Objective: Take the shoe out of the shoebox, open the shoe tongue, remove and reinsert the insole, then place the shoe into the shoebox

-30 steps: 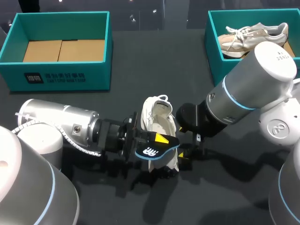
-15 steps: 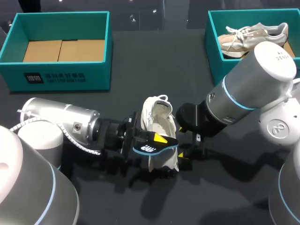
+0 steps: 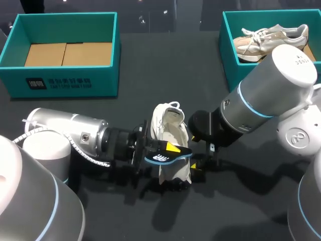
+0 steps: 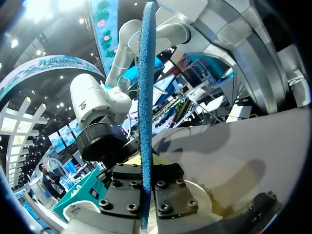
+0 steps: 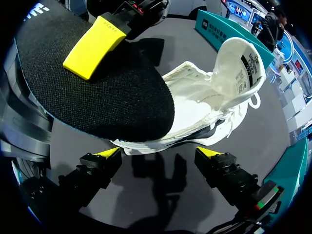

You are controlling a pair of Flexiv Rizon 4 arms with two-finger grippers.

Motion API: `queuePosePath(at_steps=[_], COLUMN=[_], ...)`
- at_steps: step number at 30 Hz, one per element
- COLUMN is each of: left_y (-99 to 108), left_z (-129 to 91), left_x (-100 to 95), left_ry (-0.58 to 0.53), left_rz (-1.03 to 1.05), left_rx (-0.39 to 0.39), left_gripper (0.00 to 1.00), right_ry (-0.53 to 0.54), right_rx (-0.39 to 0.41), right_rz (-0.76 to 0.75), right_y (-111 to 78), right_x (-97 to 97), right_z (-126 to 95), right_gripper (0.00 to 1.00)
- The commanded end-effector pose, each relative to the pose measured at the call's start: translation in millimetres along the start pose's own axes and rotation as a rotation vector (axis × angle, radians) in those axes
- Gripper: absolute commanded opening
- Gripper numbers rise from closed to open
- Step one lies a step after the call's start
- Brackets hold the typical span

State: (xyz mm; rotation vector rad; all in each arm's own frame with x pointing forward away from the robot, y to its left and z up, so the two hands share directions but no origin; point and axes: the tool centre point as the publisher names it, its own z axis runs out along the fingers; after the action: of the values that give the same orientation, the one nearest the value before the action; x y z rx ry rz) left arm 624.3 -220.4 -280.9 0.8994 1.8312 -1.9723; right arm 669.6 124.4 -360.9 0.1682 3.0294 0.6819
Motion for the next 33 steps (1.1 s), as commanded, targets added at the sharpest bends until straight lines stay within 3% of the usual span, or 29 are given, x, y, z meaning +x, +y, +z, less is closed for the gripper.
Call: queuePosePath(at_steps=[1, 33], left_y=[-1.1, 22.6], left_z=[1.6, 5.3], left_x=[1.3, -0.1], left_ry=[-0.017, -0.166], left_rz=[0.006, -0.006], left_rx=[-0.009, -0.127], left_gripper=[0.00, 0.00], right_ry=[-0.003, -0.003], right_rx=[0.000, 0.000], right_rz=[0.000, 0.000], right_y=[0.0, 0.0], right_x=[1.3, 1.3], right_z=[1.2, 1.2], right_gripper=[1.00, 1.00])
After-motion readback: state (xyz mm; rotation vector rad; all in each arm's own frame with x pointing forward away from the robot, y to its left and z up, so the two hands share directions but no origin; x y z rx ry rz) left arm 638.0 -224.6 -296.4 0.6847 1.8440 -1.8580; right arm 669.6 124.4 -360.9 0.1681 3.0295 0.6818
